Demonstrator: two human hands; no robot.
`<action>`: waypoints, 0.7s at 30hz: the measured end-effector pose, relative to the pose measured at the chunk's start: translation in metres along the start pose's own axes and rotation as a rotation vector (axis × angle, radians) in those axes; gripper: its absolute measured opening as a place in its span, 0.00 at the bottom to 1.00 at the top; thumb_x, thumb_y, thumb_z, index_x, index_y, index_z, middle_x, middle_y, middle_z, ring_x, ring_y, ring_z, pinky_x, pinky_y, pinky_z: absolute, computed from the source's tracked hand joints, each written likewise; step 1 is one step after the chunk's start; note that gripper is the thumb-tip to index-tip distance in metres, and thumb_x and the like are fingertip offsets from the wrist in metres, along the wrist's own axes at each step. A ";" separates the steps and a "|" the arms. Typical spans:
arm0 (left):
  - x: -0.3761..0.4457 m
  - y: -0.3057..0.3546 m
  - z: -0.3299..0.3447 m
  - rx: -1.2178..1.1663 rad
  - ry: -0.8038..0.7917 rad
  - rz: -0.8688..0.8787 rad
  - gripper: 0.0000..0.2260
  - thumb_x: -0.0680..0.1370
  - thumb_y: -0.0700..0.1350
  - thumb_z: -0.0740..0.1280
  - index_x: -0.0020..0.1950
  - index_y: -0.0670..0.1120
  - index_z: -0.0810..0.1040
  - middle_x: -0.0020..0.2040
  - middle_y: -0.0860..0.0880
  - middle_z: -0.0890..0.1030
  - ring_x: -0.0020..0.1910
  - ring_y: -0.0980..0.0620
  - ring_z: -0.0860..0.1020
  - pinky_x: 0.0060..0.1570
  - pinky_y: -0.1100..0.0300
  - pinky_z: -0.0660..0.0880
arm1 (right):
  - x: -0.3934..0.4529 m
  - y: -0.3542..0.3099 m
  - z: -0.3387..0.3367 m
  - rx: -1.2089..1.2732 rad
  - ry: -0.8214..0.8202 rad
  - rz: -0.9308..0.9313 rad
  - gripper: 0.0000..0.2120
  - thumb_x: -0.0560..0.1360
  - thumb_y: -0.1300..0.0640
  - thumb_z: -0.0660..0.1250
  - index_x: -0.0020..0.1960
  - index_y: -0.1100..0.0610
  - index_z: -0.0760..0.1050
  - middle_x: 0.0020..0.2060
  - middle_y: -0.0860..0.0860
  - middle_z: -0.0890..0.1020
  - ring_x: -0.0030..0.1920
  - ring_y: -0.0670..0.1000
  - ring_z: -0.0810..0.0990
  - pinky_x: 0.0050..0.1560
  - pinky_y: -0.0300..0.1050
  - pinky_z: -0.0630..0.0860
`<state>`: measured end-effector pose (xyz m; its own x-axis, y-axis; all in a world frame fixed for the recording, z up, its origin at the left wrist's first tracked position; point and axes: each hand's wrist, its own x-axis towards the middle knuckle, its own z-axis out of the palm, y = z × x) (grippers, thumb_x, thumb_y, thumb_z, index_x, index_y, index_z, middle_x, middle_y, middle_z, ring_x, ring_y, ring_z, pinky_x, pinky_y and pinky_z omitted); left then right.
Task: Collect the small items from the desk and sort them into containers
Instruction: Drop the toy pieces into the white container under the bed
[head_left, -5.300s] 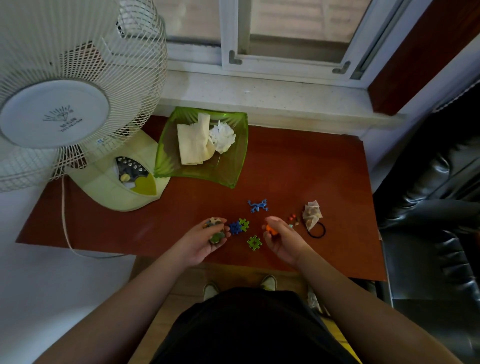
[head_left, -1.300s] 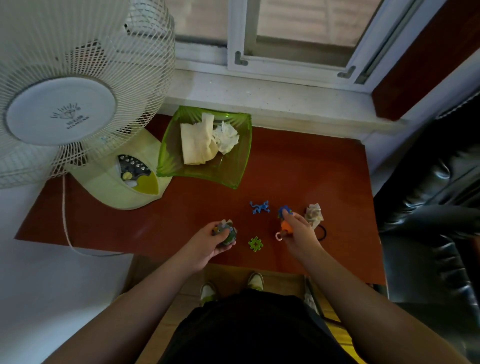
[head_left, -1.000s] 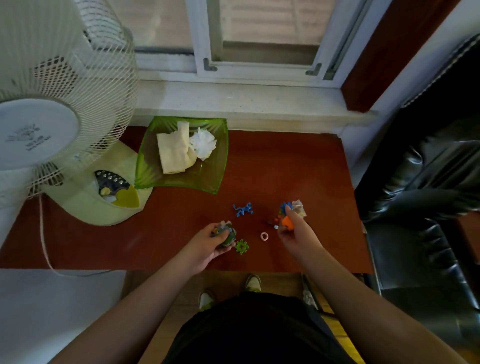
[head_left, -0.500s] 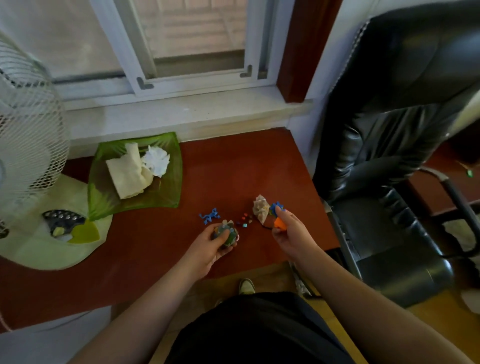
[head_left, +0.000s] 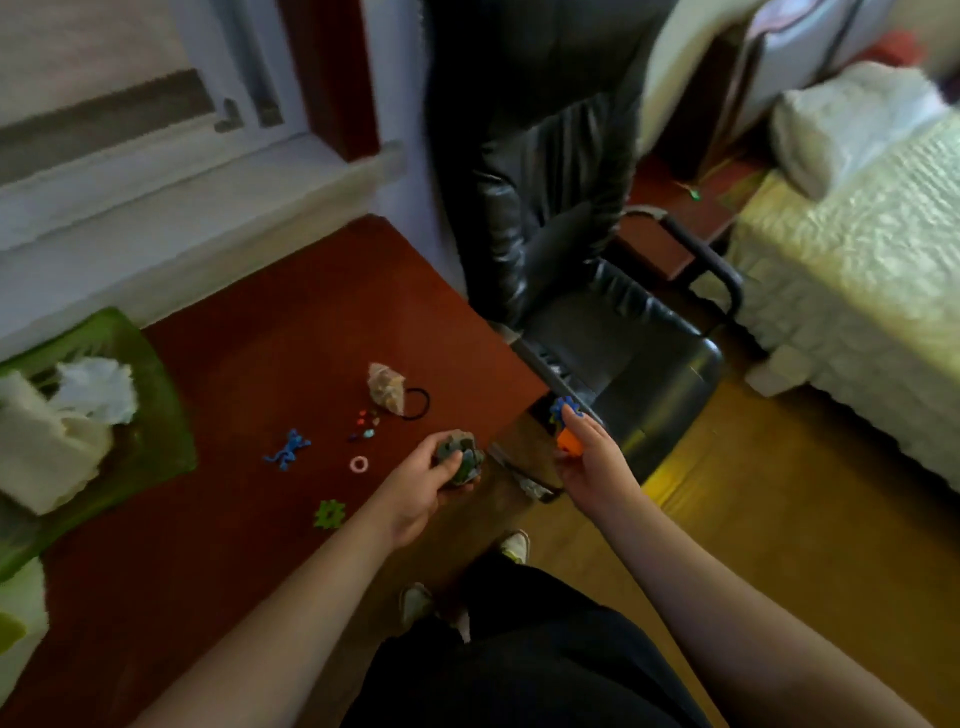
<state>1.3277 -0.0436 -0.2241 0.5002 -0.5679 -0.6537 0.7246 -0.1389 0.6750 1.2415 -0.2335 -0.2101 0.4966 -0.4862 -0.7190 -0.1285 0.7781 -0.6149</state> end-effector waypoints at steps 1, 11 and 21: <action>0.004 0.000 0.013 0.026 -0.033 -0.008 0.09 0.82 0.38 0.59 0.59 0.48 0.73 0.56 0.42 0.77 0.51 0.46 0.79 0.52 0.54 0.77 | -0.002 -0.007 -0.013 0.037 0.021 -0.023 0.06 0.76 0.59 0.68 0.51 0.58 0.74 0.34 0.50 0.73 0.30 0.44 0.72 0.22 0.35 0.68; 0.061 -0.001 0.175 0.344 -0.260 -0.070 0.12 0.82 0.38 0.59 0.65 0.46 0.69 0.58 0.41 0.76 0.51 0.47 0.79 0.43 0.60 0.79 | -0.027 -0.083 -0.163 0.386 0.181 -0.182 0.14 0.75 0.58 0.70 0.57 0.57 0.70 0.43 0.54 0.77 0.33 0.46 0.77 0.24 0.33 0.71; 0.099 -0.063 0.382 0.524 -0.411 -0.168 0.14 0.80 0.41 0.63 0.66 0.46 0.71 0.60 0.42 0.76 0.58 0.45 0.79 0.53 0.55 0.79 | -0.040 -0.156 -0.338 0.587 0.335 -0.267 0.21 0.75 0.58 0.70 0.66 0.60 0.70 0.42 0.53 0.76 0.36 0.46 0.75 0.25 0.34 0.72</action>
<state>1.1507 -0.4008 -0.2010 0.1052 -0.7519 -0.6508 0.3996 -0.5673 0.7200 0.9514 -0.4700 -0.1956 0.1449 -0.7120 -0.6870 0.4887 0.6553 -0.5761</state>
